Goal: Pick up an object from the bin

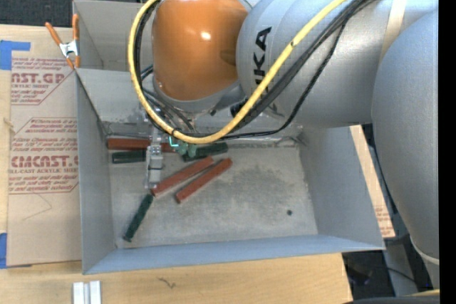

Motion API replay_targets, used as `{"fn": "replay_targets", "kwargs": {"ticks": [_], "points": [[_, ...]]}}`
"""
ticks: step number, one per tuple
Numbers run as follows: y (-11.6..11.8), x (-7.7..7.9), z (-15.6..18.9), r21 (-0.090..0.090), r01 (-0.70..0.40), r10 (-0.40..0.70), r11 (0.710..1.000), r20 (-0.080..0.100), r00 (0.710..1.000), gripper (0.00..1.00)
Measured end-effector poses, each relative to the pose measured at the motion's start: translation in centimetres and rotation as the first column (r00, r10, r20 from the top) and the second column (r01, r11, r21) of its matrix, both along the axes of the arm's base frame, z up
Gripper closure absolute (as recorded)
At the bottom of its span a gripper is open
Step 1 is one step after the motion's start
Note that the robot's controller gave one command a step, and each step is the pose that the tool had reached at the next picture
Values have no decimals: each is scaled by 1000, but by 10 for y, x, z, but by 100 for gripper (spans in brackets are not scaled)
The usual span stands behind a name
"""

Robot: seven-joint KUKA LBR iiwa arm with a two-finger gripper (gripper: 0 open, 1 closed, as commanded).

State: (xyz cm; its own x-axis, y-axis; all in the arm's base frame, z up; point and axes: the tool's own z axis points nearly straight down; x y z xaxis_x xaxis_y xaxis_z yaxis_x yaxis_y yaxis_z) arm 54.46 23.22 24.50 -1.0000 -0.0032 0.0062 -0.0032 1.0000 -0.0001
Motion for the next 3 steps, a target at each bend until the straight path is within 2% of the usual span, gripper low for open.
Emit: {"fn": "replay_targets", "kwargs": {"ticks": [1, 2, 3], "points": [[-48, -56, -153, -1, -168, 168, 986, -3, 986, 0], [9, -14, -176, 3, -223, 223, 975, 9, 975, 0], [6, -14, -175, 2, -219, 219, 976, 7, 976, 100]]}}
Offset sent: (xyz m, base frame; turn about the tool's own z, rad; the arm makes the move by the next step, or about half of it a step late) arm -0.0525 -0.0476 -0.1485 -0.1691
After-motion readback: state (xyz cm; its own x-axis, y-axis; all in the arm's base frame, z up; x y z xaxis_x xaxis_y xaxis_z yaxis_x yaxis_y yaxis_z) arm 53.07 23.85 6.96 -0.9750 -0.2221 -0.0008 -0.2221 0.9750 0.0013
